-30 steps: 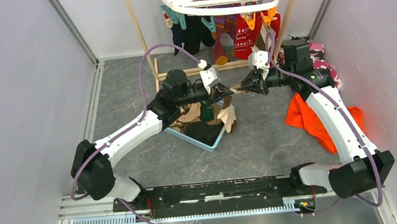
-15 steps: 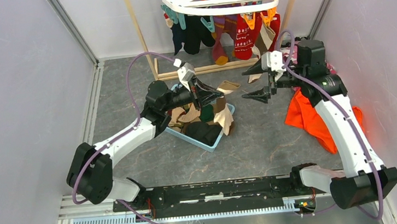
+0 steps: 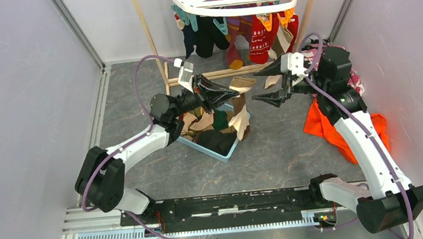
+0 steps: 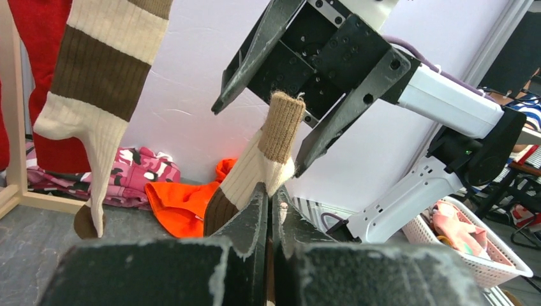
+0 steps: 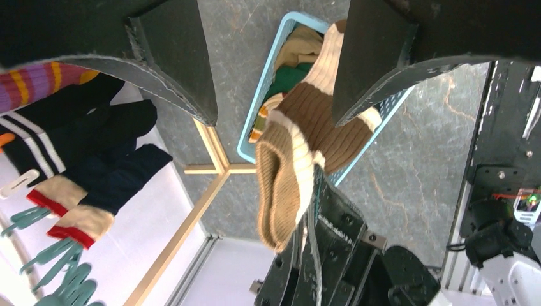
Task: Clip the socks to the hanger
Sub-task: Pick up the sock from the bin.
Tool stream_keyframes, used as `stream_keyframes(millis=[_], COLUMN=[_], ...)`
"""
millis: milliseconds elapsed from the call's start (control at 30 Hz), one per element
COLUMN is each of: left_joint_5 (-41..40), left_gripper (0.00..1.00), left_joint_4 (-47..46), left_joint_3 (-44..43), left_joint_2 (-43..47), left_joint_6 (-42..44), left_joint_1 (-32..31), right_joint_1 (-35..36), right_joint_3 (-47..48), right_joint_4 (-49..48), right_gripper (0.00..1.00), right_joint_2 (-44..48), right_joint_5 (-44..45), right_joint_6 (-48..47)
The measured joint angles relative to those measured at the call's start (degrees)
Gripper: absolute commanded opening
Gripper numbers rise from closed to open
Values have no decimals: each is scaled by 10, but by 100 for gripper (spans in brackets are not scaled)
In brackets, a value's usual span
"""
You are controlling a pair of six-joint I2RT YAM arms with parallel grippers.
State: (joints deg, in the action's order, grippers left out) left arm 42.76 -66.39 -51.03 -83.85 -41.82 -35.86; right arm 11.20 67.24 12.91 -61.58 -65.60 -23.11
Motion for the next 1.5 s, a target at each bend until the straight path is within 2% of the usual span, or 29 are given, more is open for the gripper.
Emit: stream_keyframes(millis=[233, 400, 600, 633, 733, 933, 1267, 1467, 1500], left_joint_5=[11, 13, 13, 13, 10, -3, -33, -49, -59], left_gripper=[2, 2, 4, 6, 10, 35, 79, 99, 100], left_joint_4=[-42, -62, -70, -70, -62, 1, 144, 179, 186], left_joint_3=[-21, -29, -30, -30, -30, -30, -39, -64, -68], left_joint_2=[-22, -29, -29, -29, -29, -25, 54, 57, 57], left_joint_6=[-42, -59, -61, -61, -60, -36, 64, 76, 76], left_joint_1=[0, 0, 0, 0, 0, 2, 35, 35, 35], right_joint_1=[14, 23, 23, 23, 23, 16, -58, -67, -67], right_joint_3=[0, 0, 1, 1, 2, 2, 12, 14, 16], right_joint_4=[-96, -121, -138, -140, -144, -143, -51, -34, -31], right_gripper=[49, 34, 3, 0, 0, 0, 0, 0, 0], right_joint_2=[-5, -13, -16, -16, -17, -18, 3, 22, 23], right_joint_5=[-2, -4, -5, -6, -8, -14, 16, 70, 81], right_joint_6=[77, 96, 113, 115, 122, 133, 89, 87, 87])
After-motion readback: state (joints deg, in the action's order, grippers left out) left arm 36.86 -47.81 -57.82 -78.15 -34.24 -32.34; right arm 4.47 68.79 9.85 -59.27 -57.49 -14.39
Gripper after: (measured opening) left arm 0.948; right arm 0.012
